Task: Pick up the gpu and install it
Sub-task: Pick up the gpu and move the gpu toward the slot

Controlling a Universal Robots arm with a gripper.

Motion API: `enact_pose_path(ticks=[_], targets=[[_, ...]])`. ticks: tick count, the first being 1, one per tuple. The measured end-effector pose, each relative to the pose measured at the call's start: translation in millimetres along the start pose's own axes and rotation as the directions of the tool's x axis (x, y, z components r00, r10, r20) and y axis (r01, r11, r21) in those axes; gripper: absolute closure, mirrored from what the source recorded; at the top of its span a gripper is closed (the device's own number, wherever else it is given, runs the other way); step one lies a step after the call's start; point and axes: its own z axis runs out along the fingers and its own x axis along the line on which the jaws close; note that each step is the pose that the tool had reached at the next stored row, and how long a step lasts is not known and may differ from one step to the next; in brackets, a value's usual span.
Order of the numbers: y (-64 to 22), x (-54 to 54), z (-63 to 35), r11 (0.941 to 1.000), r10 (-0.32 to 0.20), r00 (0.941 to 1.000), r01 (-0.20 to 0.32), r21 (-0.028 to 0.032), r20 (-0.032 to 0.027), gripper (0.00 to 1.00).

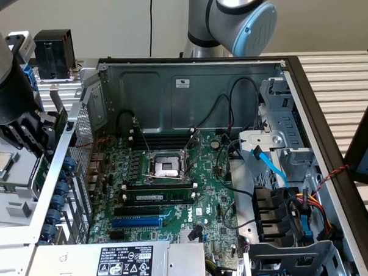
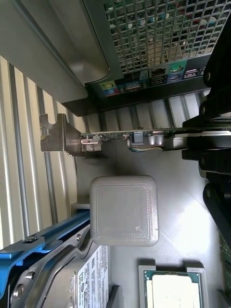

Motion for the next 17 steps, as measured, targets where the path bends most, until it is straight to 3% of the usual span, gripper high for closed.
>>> enact_pose_path(ticks=[6, 17], targets=[[0.2, -0.6, -3.5, 1.0000, 0.003, 0.9999, -0.003, -0.0049, -0.0099, 0.72], [5.2, -4.5, -32.7, 0.9998, 0.009, 0.9996, -0.010, -0.0160, -0.0276, 0.72]])
